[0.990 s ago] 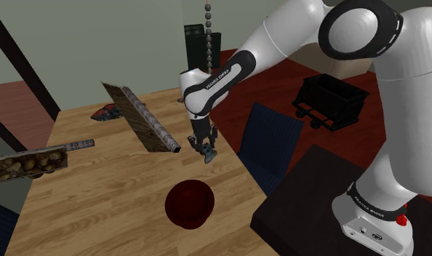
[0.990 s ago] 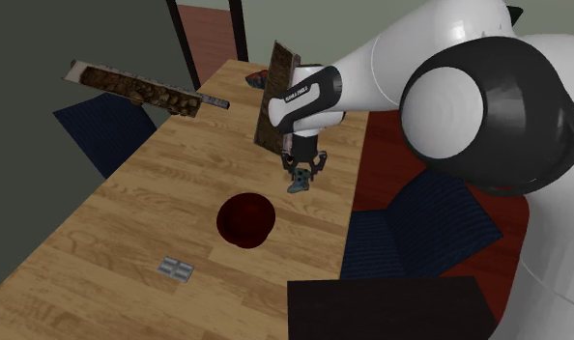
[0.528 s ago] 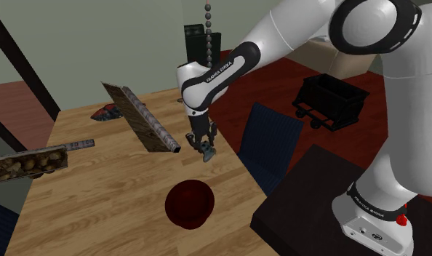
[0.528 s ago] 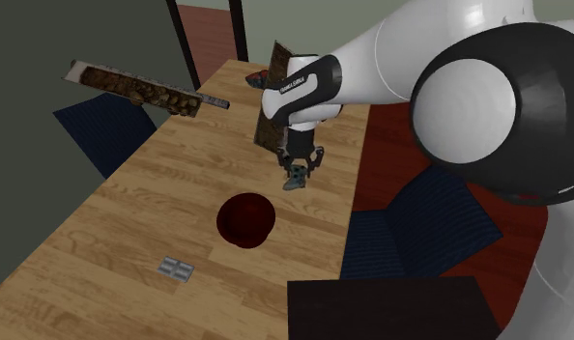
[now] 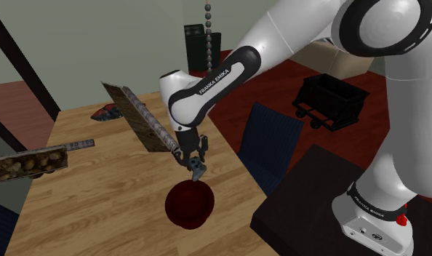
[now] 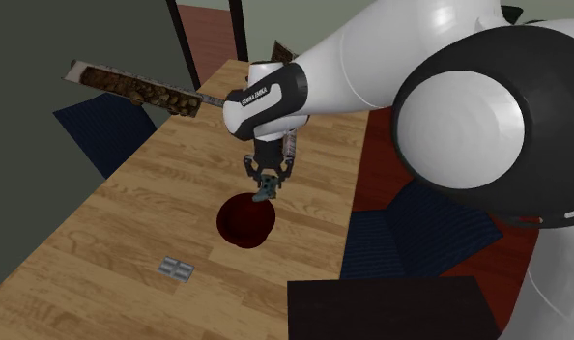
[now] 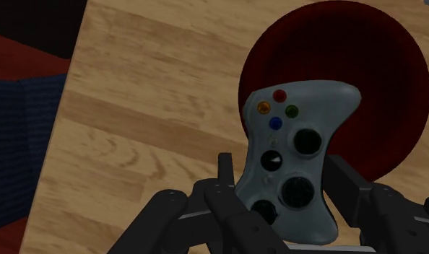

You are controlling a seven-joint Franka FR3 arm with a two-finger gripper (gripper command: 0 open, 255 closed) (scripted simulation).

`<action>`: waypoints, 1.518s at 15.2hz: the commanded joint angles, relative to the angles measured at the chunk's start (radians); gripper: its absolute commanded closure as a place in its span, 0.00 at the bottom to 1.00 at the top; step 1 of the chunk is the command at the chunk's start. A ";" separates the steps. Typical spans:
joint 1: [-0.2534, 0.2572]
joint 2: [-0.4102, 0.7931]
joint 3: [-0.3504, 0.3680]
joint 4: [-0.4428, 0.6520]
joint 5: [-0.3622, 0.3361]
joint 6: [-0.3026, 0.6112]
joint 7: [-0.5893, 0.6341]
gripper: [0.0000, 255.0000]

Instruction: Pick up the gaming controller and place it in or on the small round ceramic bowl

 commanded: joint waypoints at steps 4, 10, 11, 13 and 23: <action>0.076 -0.001 0.035 -0.002 0.009 0.014 0.104 1.00; 0.100 0.047 0.033 -0.002 -0.002 0.063 0.126 1.00; 0.102 0.057 0.031 -0.002 -0.004 0.073 0.126 1.00; 0.105 0.076 0.027 -0.002 -0.009 0.092 0.126 1.00; 0.117 0.153 0.012 0.006 -0.027 0.160 0.127 1.00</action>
